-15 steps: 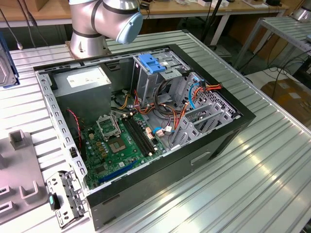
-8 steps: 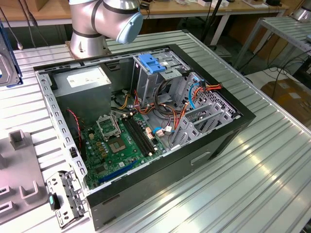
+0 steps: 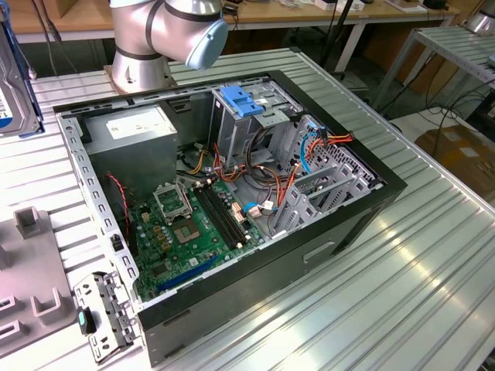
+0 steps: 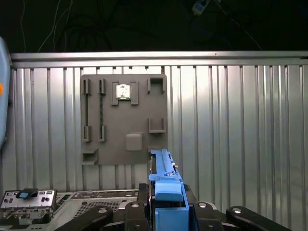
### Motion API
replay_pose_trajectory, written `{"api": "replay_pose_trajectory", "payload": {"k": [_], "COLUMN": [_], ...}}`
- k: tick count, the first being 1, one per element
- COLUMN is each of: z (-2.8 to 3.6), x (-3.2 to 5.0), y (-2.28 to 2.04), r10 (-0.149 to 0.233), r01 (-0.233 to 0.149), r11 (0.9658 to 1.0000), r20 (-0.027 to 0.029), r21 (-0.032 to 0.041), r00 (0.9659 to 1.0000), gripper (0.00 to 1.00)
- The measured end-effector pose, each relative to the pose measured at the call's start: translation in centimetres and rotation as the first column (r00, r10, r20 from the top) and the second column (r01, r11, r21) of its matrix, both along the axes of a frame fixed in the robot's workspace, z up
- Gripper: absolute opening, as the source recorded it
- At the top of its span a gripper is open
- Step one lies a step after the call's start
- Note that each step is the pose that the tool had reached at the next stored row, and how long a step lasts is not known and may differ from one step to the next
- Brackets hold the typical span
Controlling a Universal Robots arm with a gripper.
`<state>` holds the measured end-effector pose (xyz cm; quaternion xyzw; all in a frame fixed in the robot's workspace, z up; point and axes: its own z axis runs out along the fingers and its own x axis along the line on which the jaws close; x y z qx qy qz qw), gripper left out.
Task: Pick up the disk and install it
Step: 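Pick up the disk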
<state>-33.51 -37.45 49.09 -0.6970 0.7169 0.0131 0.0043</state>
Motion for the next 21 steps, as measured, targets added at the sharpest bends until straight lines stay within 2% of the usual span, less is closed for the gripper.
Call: {"api": "replay_pose_trajectory", "payload": {"k": [6,16,21], "z": [0.0,0.0,0.0], "x": [0.87,1.49,2.14], "y": [-0.04,-0.68,-0.74], "r10": [-0.001,-0.002,-0.002], "r01": [0.001,0.002,0.002], "r11": [1.0,1.0,1.0], "r20": [0.0,0.0,0.0], "r21": [0.0,0.0,0.0], "r00": [1.0,1.0,1.0], "gripper": [0.37,0.37,0.37]}}
